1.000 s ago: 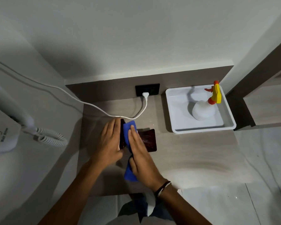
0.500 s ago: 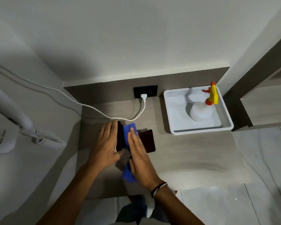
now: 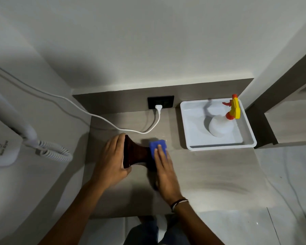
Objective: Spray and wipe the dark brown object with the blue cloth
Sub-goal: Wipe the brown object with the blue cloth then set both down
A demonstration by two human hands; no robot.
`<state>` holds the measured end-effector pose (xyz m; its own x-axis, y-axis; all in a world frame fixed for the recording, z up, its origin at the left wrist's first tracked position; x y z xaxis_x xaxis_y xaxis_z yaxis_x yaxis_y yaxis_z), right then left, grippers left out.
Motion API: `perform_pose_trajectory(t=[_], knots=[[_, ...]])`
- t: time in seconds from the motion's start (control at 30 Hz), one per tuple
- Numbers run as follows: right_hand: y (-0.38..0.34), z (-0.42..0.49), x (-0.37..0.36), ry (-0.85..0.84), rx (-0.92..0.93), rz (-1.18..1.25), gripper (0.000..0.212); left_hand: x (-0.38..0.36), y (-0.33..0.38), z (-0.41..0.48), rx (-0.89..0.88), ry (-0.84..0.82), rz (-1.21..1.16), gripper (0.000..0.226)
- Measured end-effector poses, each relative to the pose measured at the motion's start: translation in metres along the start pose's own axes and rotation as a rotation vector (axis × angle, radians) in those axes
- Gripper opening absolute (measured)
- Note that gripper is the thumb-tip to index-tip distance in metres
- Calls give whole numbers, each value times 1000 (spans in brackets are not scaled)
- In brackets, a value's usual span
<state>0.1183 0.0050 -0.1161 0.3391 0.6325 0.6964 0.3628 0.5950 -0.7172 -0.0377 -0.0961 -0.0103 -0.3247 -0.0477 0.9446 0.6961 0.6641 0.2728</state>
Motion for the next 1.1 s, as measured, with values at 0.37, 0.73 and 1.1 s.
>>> perform_pose_trajectory(t=[0.37, 0.73, 1.1], knots=[[44, 5, 86, 190, -115, 90, 79, -5, 48, 21, -96, 89, 124, 128], [94, 115, 145, 109, -167, -204, 83, -19, 60, 40, -110, 136, 67, 120], [155, 143, 84, -415, -126, -807, 72, -20, 61, 41, -145, 174, 120, 104]])
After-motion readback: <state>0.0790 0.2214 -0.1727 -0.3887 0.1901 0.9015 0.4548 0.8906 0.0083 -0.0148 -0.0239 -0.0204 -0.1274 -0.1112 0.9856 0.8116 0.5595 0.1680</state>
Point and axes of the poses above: each hand's wrist, its own z-axis towards the middle knuckle, its own x-axis out of the back of the hand, y = z × x, the point moved 7 cm from there along z, towards the middle knuckle, and after that the axes turned 1 degree about z, right-handed, at the moved point
